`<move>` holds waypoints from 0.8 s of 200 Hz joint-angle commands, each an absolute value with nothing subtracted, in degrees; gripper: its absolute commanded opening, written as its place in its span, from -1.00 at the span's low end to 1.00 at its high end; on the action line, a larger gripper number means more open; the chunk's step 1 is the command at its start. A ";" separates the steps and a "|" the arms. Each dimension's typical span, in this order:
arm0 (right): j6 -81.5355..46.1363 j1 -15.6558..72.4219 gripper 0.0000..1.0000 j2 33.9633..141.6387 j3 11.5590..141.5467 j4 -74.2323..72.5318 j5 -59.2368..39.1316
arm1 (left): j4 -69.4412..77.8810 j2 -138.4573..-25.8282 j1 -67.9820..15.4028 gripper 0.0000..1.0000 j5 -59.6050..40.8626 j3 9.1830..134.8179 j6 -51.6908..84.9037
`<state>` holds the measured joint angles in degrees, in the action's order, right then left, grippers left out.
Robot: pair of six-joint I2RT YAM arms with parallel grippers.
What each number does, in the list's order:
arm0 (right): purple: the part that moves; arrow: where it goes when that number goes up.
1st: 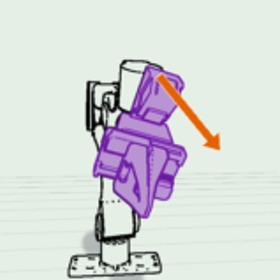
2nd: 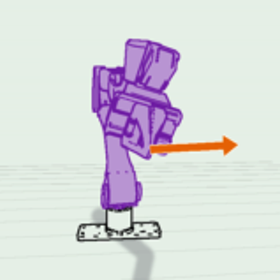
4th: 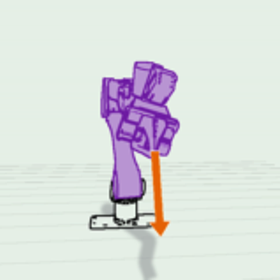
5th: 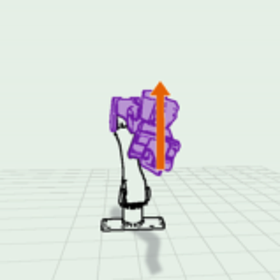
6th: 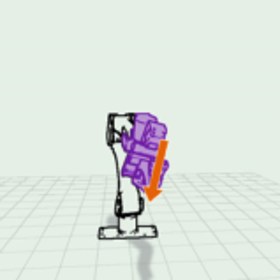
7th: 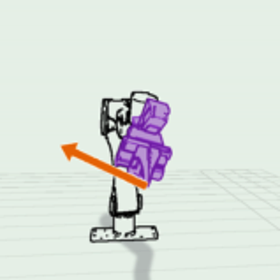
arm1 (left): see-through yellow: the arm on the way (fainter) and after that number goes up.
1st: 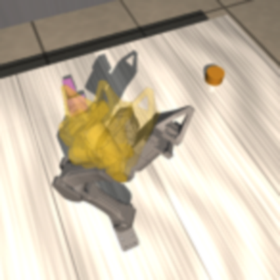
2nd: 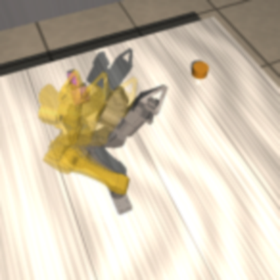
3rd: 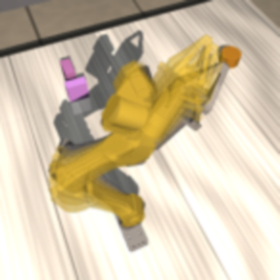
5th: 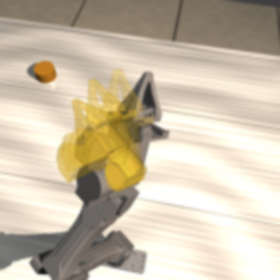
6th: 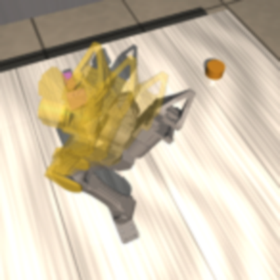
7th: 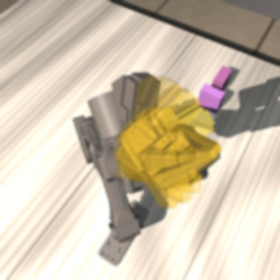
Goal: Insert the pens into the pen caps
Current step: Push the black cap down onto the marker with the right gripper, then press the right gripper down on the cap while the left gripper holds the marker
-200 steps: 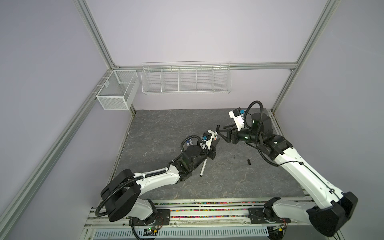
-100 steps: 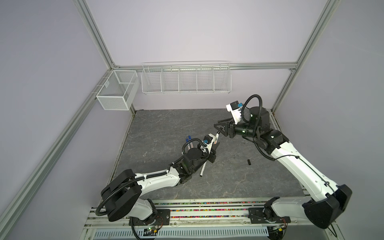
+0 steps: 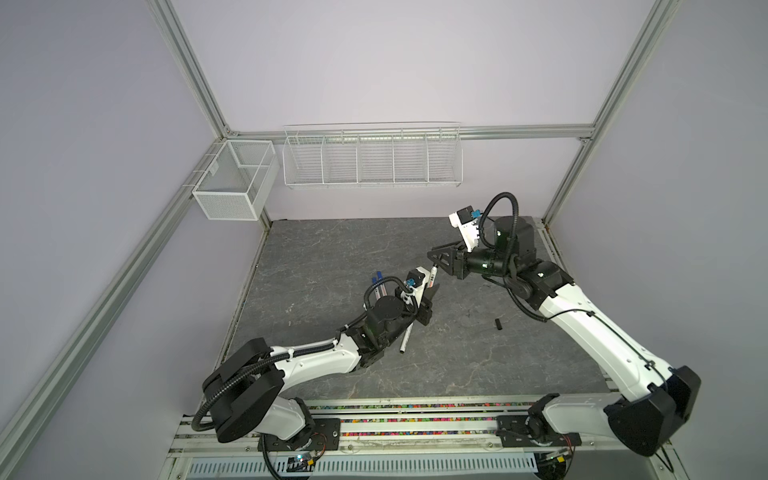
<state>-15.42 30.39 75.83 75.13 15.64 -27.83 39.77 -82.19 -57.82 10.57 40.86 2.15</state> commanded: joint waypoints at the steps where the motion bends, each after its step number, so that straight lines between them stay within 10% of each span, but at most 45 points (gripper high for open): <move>1: -14.93 31.18 -0.42 76.38 75.50 16.18 -29.98 | 40.43 -83.23 -58.13 -1.00 10.19 40.52 2.37; 160: -15.34 32.30 -0.86 80.07 69.40 22.30 -32.77 | 47.86 -79.13 -57.90 -1.00 10.30 42.26 7.23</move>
<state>-13.52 31.38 76.38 73.06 17.72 -26.57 37.39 -82.61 -58.04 10.31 40.77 3.88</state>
